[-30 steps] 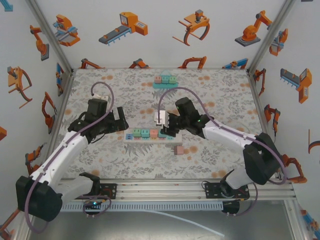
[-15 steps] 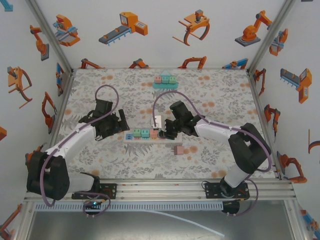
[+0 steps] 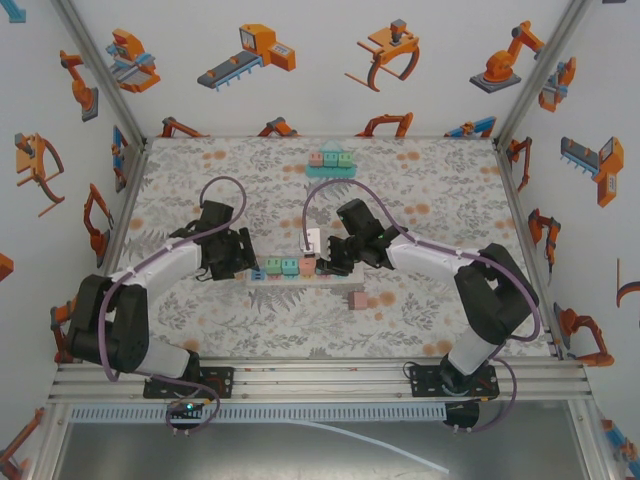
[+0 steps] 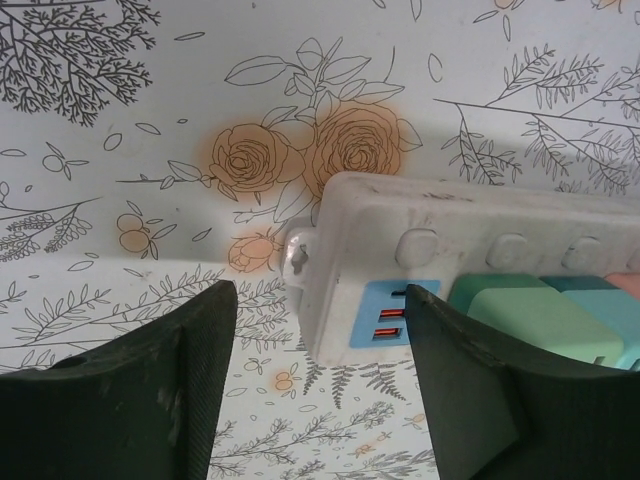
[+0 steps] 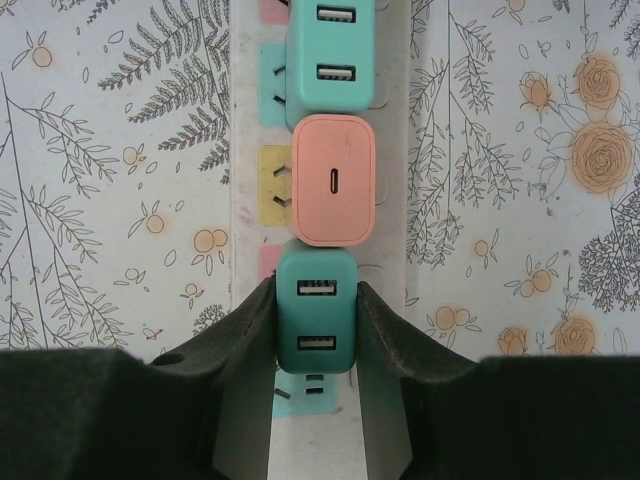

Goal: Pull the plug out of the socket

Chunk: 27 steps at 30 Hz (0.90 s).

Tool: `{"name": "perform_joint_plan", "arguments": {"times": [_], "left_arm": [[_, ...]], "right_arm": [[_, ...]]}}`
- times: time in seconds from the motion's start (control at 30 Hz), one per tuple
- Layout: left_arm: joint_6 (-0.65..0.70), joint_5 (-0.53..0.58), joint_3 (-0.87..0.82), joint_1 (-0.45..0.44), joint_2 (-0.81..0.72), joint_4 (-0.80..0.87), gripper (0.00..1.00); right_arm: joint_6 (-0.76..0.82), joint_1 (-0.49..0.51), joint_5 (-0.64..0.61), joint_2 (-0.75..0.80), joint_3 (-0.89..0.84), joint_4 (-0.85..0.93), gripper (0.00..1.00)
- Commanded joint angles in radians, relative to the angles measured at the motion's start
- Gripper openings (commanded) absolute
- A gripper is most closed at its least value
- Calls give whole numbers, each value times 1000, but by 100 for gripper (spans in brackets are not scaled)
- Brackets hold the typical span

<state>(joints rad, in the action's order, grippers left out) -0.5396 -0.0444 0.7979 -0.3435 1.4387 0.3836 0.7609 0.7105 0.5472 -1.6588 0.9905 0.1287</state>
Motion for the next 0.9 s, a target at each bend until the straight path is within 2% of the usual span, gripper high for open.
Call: {"name": "perform_joint_plan", "arguments": {"times": [0.0, 0.2, 0.33, 0.53, 0.87], "left_arm": [[-7, -11, -5, 5, 10, 23, 61], [9, -61, 9, 1, 56, 27, 56], [15, -54, 14, -10, 90, 34, 55], [31, 21, 18, -52, 116, 69, 51], [23, 112, 11, -101, 158, 92, 51]], "right_arm": [[15, 7, -23, -12, 30, 19, 25], [15, 11, -50, -5, 29, 18, 24], [-7, 12, -82, 2, 33, 15, 23], [-85, 12, -61, 28, 46, -34, 20], [-144, 12, -38, 54, 83, -49, 15]]}}
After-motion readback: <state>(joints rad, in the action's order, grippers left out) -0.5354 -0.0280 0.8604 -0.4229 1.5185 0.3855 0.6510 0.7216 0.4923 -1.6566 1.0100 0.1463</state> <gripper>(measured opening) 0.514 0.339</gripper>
